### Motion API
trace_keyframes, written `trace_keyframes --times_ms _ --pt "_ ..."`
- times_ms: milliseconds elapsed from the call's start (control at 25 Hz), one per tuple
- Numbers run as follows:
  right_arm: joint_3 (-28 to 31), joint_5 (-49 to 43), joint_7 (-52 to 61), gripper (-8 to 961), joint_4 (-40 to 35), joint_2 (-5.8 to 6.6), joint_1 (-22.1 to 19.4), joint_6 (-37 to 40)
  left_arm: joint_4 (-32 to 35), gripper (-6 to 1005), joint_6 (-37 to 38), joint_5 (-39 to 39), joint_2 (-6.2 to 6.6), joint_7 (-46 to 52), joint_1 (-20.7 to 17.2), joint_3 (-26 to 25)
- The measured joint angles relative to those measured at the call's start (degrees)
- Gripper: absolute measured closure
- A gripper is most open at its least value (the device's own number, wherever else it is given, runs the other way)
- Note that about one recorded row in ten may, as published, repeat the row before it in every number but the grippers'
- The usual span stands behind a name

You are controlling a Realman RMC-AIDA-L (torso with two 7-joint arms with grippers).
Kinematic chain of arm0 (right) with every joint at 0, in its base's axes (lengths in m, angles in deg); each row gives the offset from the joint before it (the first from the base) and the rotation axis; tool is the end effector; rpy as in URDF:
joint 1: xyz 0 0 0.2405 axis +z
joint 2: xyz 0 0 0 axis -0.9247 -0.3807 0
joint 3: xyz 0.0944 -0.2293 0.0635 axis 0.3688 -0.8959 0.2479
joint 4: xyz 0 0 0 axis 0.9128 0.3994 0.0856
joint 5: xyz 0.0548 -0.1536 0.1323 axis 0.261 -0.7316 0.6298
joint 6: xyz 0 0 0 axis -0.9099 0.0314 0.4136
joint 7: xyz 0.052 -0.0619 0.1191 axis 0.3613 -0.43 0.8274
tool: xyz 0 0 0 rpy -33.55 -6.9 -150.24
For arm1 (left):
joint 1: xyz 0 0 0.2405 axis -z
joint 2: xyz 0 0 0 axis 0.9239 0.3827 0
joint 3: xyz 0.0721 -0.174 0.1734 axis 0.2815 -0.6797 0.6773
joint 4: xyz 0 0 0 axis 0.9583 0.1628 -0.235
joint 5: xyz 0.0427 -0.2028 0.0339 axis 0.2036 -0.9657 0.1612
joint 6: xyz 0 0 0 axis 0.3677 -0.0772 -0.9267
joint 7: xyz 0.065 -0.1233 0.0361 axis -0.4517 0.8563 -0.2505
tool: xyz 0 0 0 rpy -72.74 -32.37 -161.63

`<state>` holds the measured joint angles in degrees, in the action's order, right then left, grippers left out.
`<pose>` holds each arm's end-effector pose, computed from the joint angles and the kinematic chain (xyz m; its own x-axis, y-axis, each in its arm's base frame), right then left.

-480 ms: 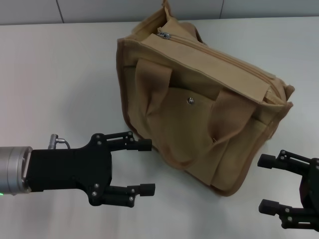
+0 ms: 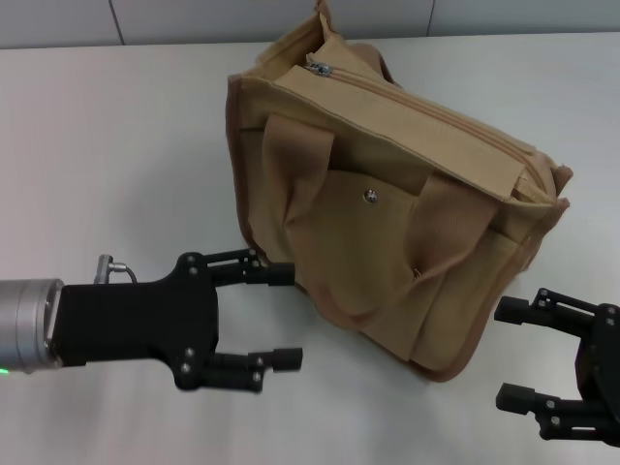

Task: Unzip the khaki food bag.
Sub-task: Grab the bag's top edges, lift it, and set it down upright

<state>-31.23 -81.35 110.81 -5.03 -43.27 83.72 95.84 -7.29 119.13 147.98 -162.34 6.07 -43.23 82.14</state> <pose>0.3013 0.1980 0.0113 0.6594 -0.2090 -0.7222 -0.3191 -0.9476 -0.0172 -0.2548 0.2599 -0.0177 0.7608 0.0978 0.6416 0.1148 -0.9933 0.0152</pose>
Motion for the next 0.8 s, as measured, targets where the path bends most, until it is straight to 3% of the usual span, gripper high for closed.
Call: trace_keyframes --times_ms 80,200,320,440,520,800 --pt "0.2 0.0 -0.1 113 0.0 0.0 0.0 0.0 0.0 185 -0.8 0.0 0.0 -0.2 -0.2 -1.2" --pt "0.4 0.2 -0.2 113 0.0 0.0 -0.1 -0.1 -0.4 185 -8.0 -0.1 -0.29 -2.9 -2.3 -10.7" --pt "0.5 0.3 -0.2 113 -0.1 0.0 -0.2 -0.1 -0.5 184 -11.8 -0.1 -0.8 -5.1 -2.9 -13.5" --pt "0.5 0.2 -0.2 113 0.0 0.0 0.0 -0.3 -0.6 184 -16.8 -0.1 -1.58 -6.9 -1.9 -13.9" --pt "0.3 0.2 -0.2 113 -0.1 0.0 0.1 -0.5 -0.7 184 -20.5 0.2 -2.31 -6.9 0.8 -12.8" --pt "0.2 0.1 -0.2 113 0.0 0.0 0.3 -0.6 -0.9 191 -20.6 0.2 -3.42 -6.7 4.6 -11.1"
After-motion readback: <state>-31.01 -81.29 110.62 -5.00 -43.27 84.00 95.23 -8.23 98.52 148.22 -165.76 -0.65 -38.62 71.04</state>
